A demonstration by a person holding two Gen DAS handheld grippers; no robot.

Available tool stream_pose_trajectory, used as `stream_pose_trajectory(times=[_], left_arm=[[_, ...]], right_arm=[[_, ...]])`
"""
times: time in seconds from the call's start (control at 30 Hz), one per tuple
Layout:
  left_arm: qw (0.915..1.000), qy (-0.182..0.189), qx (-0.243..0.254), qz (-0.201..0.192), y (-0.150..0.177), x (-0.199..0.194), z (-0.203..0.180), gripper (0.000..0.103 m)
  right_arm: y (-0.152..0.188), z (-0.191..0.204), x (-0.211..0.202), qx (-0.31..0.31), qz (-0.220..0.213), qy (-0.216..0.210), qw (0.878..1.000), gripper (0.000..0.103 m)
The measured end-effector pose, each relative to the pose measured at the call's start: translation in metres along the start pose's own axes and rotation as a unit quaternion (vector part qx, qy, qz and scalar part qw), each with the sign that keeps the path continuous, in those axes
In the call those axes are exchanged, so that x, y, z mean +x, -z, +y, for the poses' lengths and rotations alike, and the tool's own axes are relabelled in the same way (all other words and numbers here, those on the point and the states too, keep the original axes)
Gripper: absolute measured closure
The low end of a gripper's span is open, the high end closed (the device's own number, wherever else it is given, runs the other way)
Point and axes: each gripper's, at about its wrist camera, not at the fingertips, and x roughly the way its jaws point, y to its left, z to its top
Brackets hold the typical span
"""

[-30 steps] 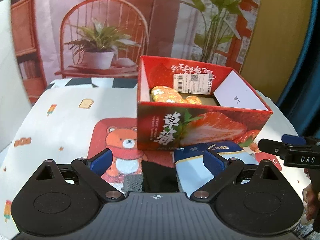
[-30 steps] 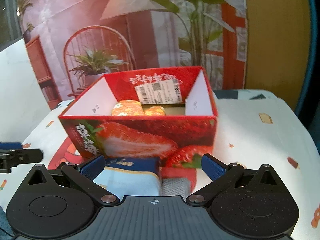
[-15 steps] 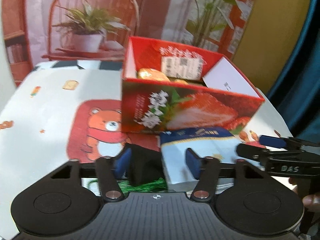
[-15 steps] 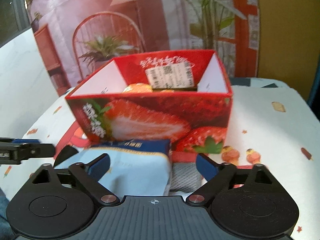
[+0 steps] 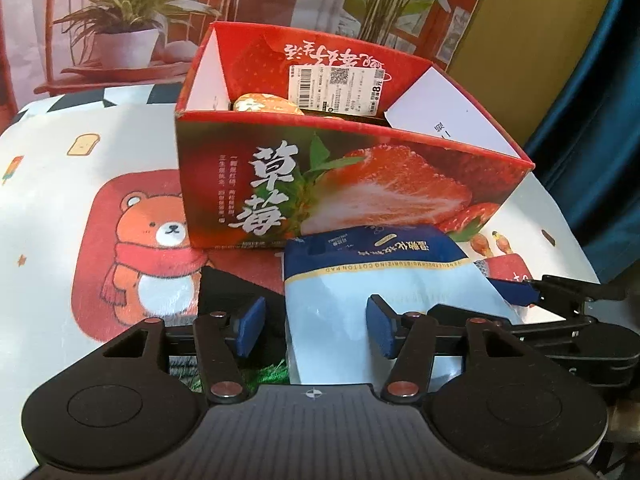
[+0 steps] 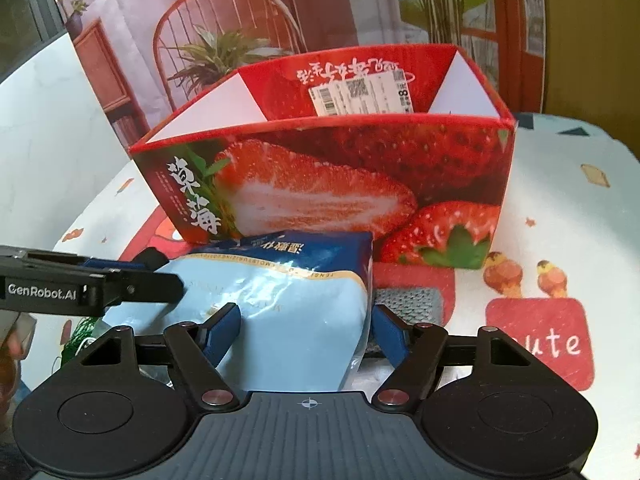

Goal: Organize soft objects
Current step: 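Move the left tool to the blue-and-white snack bag and grasp it, then lift the snack bag with the left tool and lower it into the box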

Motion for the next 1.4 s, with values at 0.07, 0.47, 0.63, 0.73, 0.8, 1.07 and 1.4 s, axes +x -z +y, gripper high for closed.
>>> stream_pose_trajectory(times=[0.07,0.47,0.63,0.73,0.8,1.07,1.4], left_arm=[[1.0000,0.002,0.000,0.003,-0.003,0.005,-0.001,0.041],[0.9992,0.025,-0.030,0.001,-0.005,0.008,0.008,0.041],[0.9988,0.030,-0.038,0.000,-0.004,0.007,0.013,0.042],[0.9983,0.036,-0.045,0.000,-0.005,0.009,0.015,0.042],[0.9983,0.038,-0.044,0.000,-0.007,0.009,0.015,0.042],[0.9983,0.042,-0.041,0.000,-0.006,0.011,0.016,0.045],[0.9987,0.042,-0.023,-0.021,-0.010,-0.002,0.014,0.091]], right_arm=[[0.000,-0.001,0.003,0.002,0.002,-0.002,1.000,0.035],[0.000,-0.003,0.004,0.006,0.006,-0.010,1.000,0.042],[0.001,-0.004,0.004,0.008,0.004,-0.012,1.000,0.043],[0.002,-0.005,0.004,0.011,0.004,-0.014,1.000,0.045],[0.002,-0.006,0.004,0.012,0.003,-0.014,1.000,0.047],[0.002,-0.008,0.003,0.016,0.001,-0.014,1.000,0.053],[-0.002,-0.006,-0.006,0.013,-0.014,-0.012,1.000,0.074]])
